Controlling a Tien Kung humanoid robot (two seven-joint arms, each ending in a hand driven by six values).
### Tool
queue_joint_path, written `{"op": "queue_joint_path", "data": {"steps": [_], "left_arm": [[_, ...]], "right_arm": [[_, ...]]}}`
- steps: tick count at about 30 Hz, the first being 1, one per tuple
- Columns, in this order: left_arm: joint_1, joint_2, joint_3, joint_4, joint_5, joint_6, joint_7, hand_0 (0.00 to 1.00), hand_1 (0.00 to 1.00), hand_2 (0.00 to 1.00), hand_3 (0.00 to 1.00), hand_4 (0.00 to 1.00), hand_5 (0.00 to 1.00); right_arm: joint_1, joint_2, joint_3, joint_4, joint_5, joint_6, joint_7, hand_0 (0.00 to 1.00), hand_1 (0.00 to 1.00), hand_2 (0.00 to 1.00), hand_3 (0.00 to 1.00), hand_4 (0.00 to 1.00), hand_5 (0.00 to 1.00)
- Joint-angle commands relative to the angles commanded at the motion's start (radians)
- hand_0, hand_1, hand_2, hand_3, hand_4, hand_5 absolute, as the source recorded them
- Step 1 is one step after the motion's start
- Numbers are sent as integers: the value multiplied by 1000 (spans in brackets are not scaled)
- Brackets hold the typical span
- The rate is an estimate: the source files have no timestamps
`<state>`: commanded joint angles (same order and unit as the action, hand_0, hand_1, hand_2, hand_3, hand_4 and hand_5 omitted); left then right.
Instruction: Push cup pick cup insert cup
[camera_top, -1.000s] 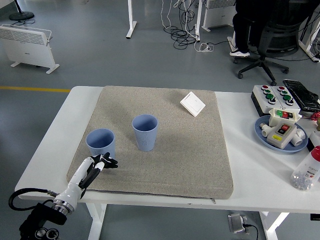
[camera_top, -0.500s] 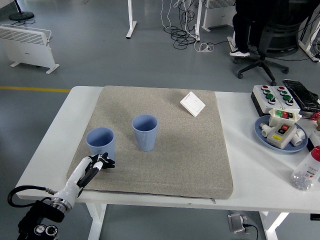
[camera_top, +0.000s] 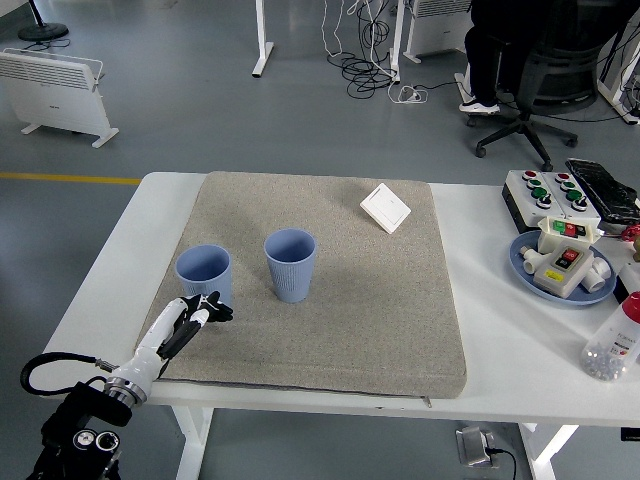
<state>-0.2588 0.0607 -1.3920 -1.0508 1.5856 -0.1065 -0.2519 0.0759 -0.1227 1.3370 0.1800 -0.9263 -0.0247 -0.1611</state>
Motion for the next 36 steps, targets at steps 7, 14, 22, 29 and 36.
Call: {"op": "queue_joint_path", "data": {"steps": [7, 14, 22, 29, 36], "left_arm": [[-38, 7, 26, 42, -4, 2, -7, 756, 625, 553, 517, 605, 998], [-80, 5, 27, 93, -3, 7, -17, 760, 625, 552, 517, 605, 998], [-141, 13, 54, 165, -20, 4, -32, 762, 624, 550, 515, 602, 998], [-191, 7, 70, 232, -30, 12, -59, 764, 624, 549, 515, 600, 998], [-233, 3, 80, 293, -36, 16, -74, 769, 625, 547, 514, 597, 998]], "right_arm": [[2, 0, -3, 0, -8, 1, -2, 754, 632, 660, 559, 76, 477], [3, 2, -8, 0, -10, 0, -4, 754, 633, 660, 559, 76, 477], [6, 3, -15, 0, -17, 1, -7, 754, 632, 660, 558, 76, 477], [7, 4, -19, 0, -19, 1, -9, 754, 632, 660, 559, 76, 477], [8, 4, -24, 0, -18, 2, -9, 755, 632, 659, 559, 76, 477]]}}
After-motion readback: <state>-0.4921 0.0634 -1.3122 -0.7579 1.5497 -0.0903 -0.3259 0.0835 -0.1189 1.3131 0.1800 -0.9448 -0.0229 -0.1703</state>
